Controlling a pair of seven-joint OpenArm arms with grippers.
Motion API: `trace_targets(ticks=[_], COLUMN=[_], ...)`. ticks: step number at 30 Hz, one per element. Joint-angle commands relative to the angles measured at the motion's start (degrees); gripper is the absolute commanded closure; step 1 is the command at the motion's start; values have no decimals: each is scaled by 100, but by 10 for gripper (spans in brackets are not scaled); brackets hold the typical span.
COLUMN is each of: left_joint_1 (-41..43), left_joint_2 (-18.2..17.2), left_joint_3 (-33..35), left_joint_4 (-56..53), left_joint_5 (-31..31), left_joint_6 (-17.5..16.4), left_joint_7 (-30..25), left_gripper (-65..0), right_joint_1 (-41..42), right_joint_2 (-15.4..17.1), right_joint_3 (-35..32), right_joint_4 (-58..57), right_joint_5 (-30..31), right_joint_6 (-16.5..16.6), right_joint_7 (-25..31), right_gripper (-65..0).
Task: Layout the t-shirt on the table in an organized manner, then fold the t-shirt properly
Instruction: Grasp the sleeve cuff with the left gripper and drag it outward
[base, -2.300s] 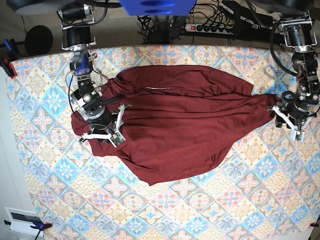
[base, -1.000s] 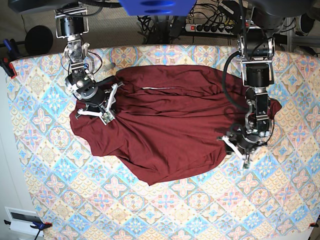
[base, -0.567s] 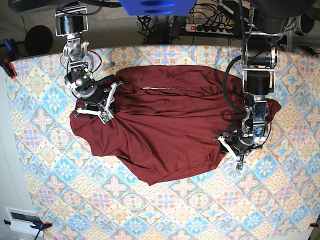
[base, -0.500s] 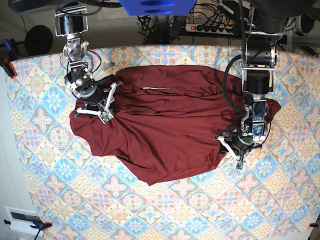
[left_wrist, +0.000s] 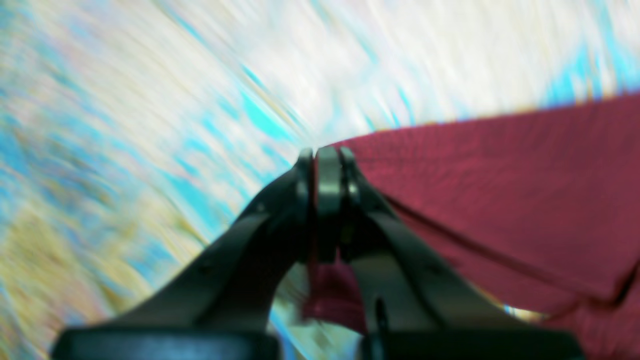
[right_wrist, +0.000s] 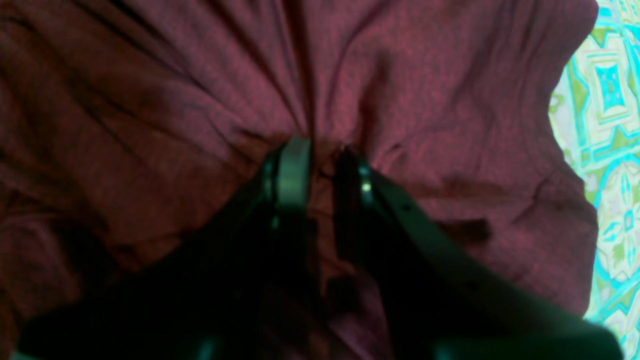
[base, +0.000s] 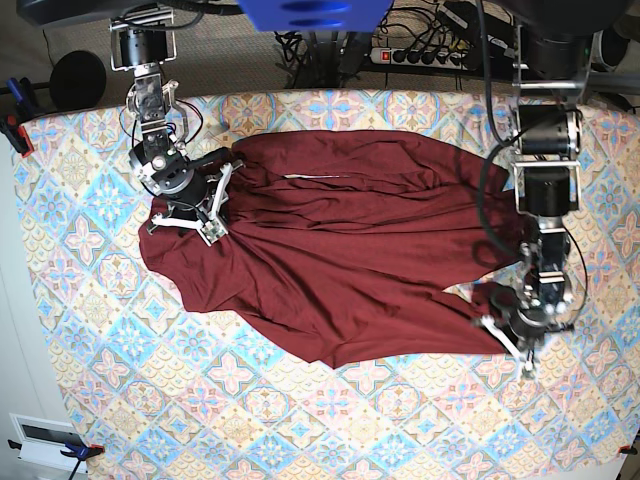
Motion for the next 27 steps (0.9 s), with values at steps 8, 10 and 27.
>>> trace_targets(ticks=[8, 10, 27], left_joint_1=[-867, -902, 302], left_joint_2=[-259, -259, -356], left_joint_3=[22, 22, -22], left_joint_4=[86, 86, 236], left_joint_5=[490, 938, 1677], left_joint_6=[28, 54, 1276], left_joint_7=[-471, -876, -708], left_gripper=[-2, -2, -129], right_joint_1=[-86, -191, -217], right_joint_2=[107, 107, 107], right_joint_3=[-7, -16, -16], right_joint_4=[89, 256, 705], right_joint_5=[-336, -336, -336], right_joint_6=[7, 7, 7], right_joint_7=[-636, -636, -671], right_gripper=[-117, -117, -117])
